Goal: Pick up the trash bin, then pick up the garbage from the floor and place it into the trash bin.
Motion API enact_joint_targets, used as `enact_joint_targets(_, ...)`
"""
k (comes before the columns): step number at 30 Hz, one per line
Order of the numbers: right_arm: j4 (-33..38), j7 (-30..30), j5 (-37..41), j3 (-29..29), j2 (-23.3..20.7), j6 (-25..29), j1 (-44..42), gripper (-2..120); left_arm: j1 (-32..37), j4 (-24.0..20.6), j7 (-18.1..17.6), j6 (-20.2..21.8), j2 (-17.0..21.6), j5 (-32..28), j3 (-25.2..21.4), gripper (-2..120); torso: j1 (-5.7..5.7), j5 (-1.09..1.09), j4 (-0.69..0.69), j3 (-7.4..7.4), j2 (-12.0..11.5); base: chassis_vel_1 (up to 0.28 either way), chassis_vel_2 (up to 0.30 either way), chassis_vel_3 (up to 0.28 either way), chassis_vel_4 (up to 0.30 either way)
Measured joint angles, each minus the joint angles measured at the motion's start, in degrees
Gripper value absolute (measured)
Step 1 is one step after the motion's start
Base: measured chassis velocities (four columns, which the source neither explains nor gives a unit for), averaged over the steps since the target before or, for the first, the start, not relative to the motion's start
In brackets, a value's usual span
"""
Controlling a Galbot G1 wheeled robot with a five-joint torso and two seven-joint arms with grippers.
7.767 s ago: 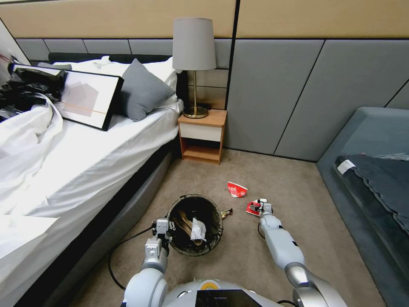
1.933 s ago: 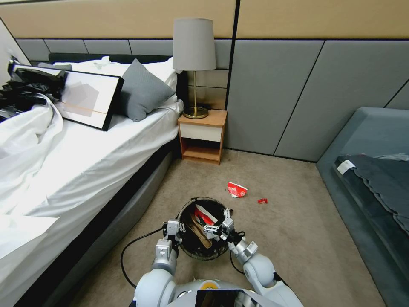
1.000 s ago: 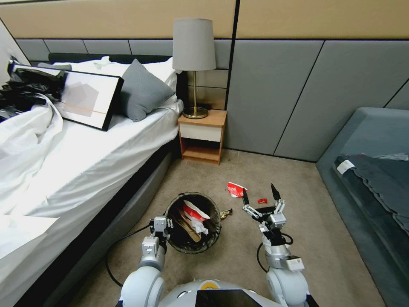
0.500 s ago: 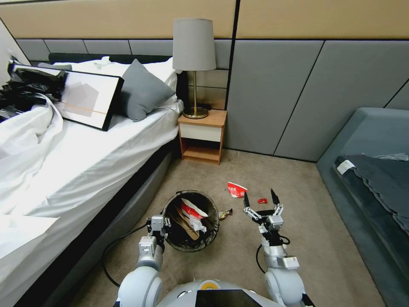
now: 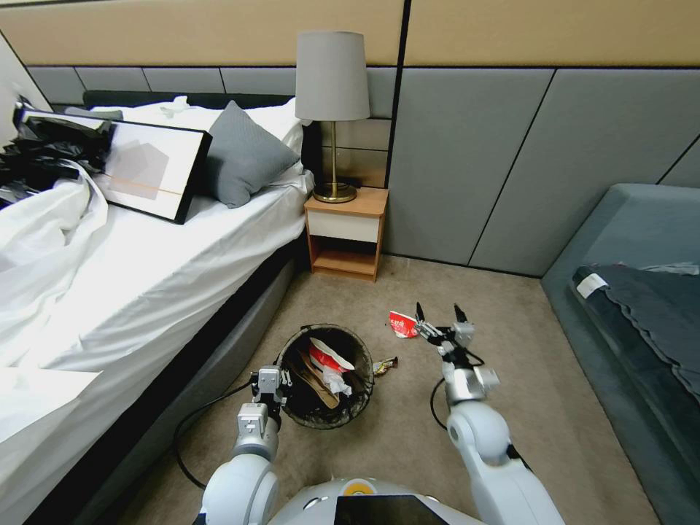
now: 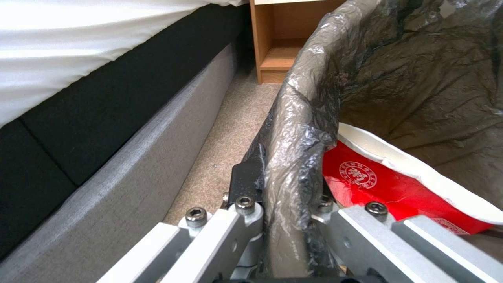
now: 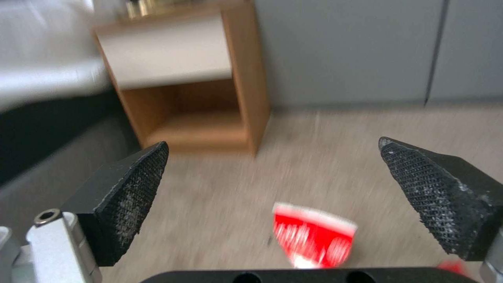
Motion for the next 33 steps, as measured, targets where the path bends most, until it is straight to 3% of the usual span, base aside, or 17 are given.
enact_joint_targets(3,-6.81,2.64,5.25,-3.73,-0.08,-3.39,6.25,100,0.07,0.0,-0.07,0.0,-0.42,0.17,-0.27,2,0.0,-0.01,0.01,0.0,0.0,0.0,0.0,0.0,0.0)
enact_joint_targets(12,-21.76,3.32,9.06,-10.75,2.39,-4.87,13.42,100,0.06,0.28,-0.16,-0.04,-1.08,0.19,-0.57,2,0.0,-0.01,-0.01,0.0,0.0,0.0,0.0,0.0,0.0)
enact_joint_targets(22,-32.53,5.13,14.33,-14.06,4.99,-8.13,18.58,100,0.32,0.28,-0.26,-0.21,-1.77,0.3,-0.61,2,0.0,-0.01,0.01,0.0,0.0,0.0,0.0,0.0,0.0)
enact_joint_targets(33,-38.81,4.01,12.21,-14.27,7.37,-9.17,19.79,100,0.65,0.16,-0.61,-0.3,-2.12,0.46,-0.81,2,0.0,-0.01,0.0,0.0,0.0,0.0,0.0,0.0,0.0)
